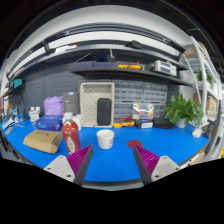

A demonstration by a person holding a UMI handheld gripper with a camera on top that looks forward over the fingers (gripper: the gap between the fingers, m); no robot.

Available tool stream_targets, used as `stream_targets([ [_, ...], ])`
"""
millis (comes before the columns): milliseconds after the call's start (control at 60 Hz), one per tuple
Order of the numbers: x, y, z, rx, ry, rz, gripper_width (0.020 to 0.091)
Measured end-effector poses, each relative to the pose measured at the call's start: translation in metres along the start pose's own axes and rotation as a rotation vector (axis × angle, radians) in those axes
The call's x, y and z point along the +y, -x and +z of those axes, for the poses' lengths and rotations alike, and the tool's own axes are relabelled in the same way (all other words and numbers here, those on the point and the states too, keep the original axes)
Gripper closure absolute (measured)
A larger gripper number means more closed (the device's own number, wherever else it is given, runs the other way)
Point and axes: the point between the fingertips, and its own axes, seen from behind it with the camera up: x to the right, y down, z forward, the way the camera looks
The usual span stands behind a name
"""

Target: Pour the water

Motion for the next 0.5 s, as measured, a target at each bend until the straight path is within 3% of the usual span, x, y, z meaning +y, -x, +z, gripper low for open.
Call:
stream_targets([
  [167, 0.023, 0.076, 0.022, -0.102, 0.047, -0.008, 0.0259],
  [500, 0.021, 0.164, 0.101, -0.195, 0.045, 0.007, 0.0259],
])
